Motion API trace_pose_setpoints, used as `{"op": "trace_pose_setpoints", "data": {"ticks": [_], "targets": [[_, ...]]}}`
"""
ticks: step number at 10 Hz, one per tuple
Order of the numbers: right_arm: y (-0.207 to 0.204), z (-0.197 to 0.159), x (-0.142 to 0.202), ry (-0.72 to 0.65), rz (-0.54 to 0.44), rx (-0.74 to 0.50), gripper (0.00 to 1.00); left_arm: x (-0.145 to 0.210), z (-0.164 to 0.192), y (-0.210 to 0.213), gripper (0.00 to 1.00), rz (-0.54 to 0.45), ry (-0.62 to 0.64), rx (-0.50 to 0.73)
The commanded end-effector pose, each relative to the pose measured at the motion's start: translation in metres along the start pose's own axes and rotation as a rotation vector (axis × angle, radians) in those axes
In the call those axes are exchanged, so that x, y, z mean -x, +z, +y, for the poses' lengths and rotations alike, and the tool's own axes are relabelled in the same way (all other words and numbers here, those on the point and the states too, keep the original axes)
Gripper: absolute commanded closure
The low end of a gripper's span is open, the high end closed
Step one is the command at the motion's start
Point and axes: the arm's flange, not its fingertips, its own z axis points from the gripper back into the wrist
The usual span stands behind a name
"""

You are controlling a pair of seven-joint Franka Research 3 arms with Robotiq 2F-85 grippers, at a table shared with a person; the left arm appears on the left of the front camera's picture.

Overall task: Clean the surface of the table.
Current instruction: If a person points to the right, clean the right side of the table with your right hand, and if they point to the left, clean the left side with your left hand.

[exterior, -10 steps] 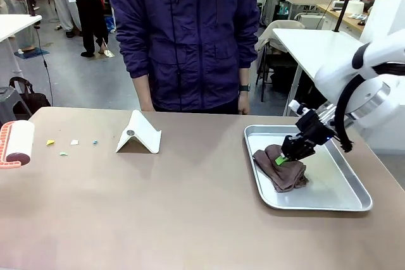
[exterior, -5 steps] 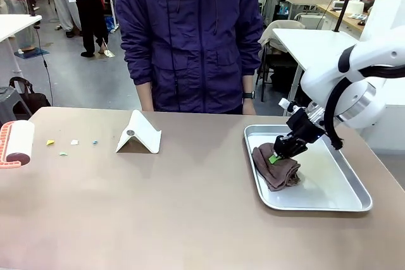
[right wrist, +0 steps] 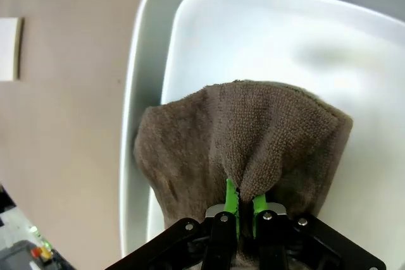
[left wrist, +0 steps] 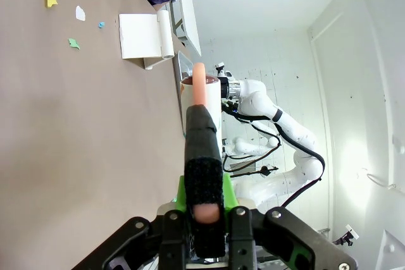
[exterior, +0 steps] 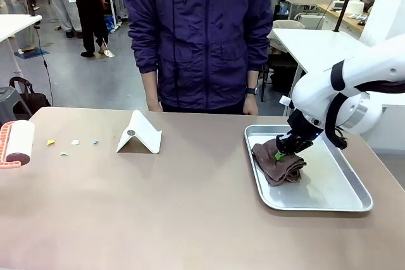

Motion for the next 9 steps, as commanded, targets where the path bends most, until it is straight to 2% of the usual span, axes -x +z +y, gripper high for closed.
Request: {"op": "trace_pose_setpoints", "data": {"ticks": [1, 4, 7, 9], "targets": [[0.005, -0.043, 0.013, -0.076, 0.020, -0.013, 0.91, 0.003, -0.003, 0.001, 0.97, 0.006, -0.019, 0.015], [0.030, -0.087, 0.035, -0.186, -0.026, 0.051, 0.91, 0.003, -0.003, 0.001, 0.97, 0.006, -0.019, 0.015], [0.056, -0.122, 0.060, -0.265, -0.112, -0.004, 0.91, 0.003, -0.003, 0.001, 0.97, 0.006, -0.019, 0.015], [0.063, -0.128, 0.065, -0.271, -0.199, -0.106, 0.91, 0.003, -0.003, 0.001, 0.97, 0.006, -0.019, 0.015]]}}
